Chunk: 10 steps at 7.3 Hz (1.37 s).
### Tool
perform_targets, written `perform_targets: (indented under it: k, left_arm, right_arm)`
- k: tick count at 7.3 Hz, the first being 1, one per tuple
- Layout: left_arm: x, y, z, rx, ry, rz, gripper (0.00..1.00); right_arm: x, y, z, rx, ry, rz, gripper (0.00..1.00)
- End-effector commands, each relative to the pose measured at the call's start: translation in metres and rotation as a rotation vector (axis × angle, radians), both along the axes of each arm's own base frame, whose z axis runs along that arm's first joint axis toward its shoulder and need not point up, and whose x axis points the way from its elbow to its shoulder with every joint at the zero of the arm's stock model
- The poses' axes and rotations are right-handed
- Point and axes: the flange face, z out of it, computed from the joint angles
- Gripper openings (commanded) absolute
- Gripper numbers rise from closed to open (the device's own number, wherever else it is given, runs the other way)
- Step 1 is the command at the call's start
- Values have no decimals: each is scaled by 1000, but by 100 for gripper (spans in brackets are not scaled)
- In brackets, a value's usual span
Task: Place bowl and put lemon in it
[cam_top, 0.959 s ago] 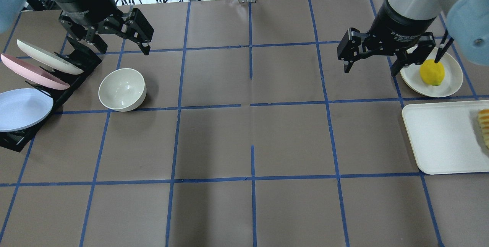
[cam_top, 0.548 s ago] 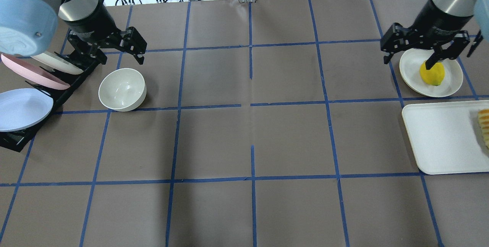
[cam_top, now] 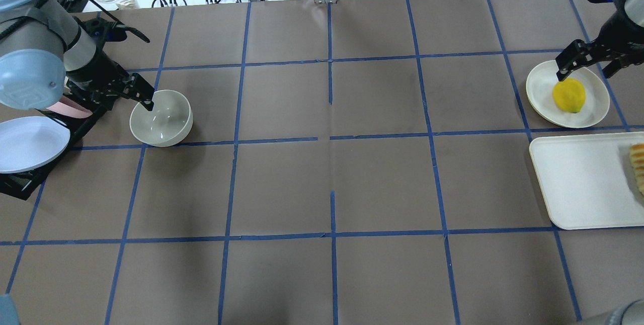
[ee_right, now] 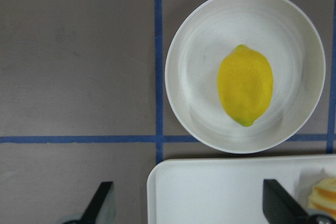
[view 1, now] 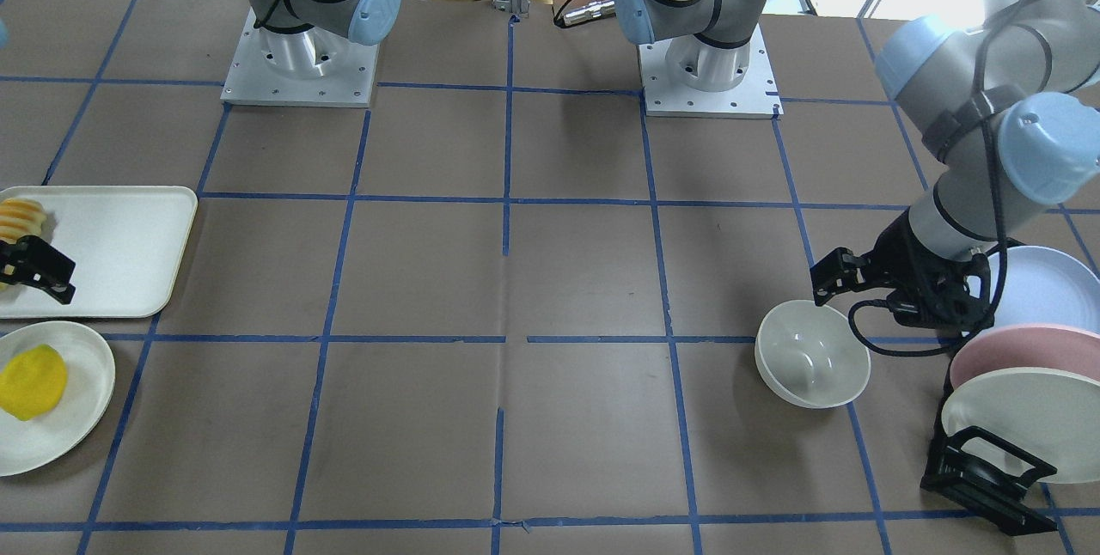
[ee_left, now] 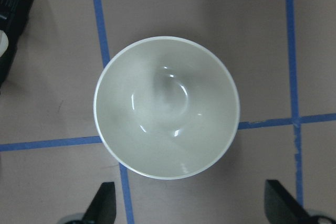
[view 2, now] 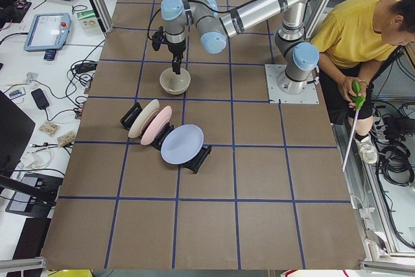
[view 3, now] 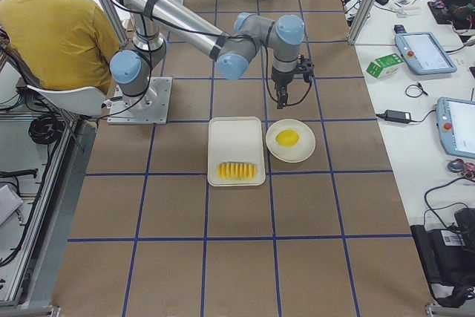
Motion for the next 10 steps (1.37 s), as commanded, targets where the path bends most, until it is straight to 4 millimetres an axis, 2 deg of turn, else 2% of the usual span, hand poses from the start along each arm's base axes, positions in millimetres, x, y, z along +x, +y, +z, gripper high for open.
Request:
perform_targets:
  k: [1,2,4,5,6,7,8,9,10]
  left_arm:
    - [27,-11,-34,-8,0,-45,100]
    - [35,-12,-50,8,28,-40,100]
    - [33,-16,-71,28,71,-32,98]
    - [35,-23,-88,14,73,-23,98]
    - [37,-26,-91,4,68,-7,98]
    - [36,-26,-93,6,69,-6,76]
    - [37,-25,-94,12,72,-2,49]
    - [37,-25,-94,17,71,-2,28]
    - [38,-25,-93,19,64,-2,13]
  right_arm:
    - [-29,-23,-46,-32,23,48,100]
    - [-30,-24,-51,-34,26,70,100]
    - [-36,-33,-88,8,5,61,100]
    - [-44,-41,-103,-10,52,61,100]
    - [-50,-44,-114,16,88,58,100]
    - [-51,-43,-121,27,84,58,100]
    - [-50,-42,-130,41,75,56,100]
    - [-49,-43,-141,55,63,58,92]
    - [-50,-42,-138,63,62,51,52]
